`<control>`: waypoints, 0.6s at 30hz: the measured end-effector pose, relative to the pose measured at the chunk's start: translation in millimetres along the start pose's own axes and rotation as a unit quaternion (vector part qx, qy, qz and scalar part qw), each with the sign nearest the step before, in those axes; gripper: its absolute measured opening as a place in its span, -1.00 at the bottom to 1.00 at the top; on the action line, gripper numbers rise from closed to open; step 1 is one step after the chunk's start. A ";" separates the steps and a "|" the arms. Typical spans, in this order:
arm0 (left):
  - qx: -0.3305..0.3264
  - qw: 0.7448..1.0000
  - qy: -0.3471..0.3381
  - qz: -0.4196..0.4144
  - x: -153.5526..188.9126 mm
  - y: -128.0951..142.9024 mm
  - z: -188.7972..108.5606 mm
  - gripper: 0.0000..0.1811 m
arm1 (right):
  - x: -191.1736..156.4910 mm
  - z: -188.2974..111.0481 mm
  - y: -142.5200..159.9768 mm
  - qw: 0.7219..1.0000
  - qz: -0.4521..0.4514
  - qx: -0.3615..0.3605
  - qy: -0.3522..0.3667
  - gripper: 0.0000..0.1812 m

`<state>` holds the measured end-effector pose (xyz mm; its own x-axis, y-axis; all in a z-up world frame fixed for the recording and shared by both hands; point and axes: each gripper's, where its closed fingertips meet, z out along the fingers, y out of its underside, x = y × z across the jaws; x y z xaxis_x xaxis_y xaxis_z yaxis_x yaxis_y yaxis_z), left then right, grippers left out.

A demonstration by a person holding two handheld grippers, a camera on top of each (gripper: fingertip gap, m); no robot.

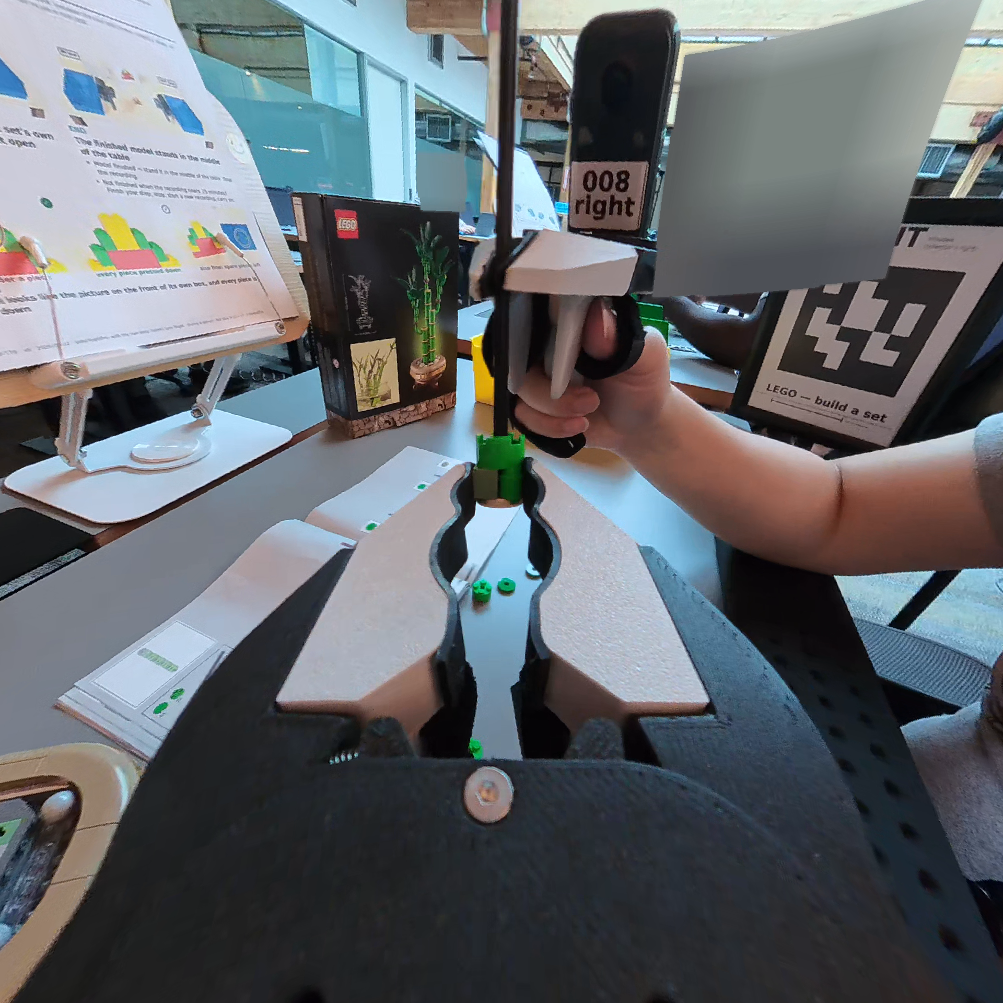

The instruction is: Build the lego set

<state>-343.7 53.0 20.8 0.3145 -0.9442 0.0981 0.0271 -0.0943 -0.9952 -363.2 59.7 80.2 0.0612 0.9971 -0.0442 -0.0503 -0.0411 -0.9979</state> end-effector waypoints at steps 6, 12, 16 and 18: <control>0.006 1.000 0.008 0.011 1.1 -2.9 -2.2 -0.84 | -0.1 -0.3 -2.4 0.998 0.045 0.014 -0.029 -0.96; -0.011 0.999 0.006 0.036 1.4 3.9 -0.1 -0.84 | -2.6 -2.3 0.6 0.999 0.025 -0.003 -0.028 -0.79; -0.033 0.997 0.015 0.068 6.3 15.7 5.0 -0.83 | -14.6 -5.0 15.8 0.996 -0.033 -0.053 -0.064 -0.99; -0.059 0.995 0.014 0.085 5.7 25.5 6.3 -0.83 | -14.7 -8.9 26.5 0.992 -0.056 -0.090 -0.063 -0.98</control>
<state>-335.3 47.2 -4.1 0.2784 -0.9580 -0.0689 -0.1369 0.0314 -0.9901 -356.6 43.4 54.0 -0.0698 0.9956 0.0623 0.1292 0.0709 -0.9891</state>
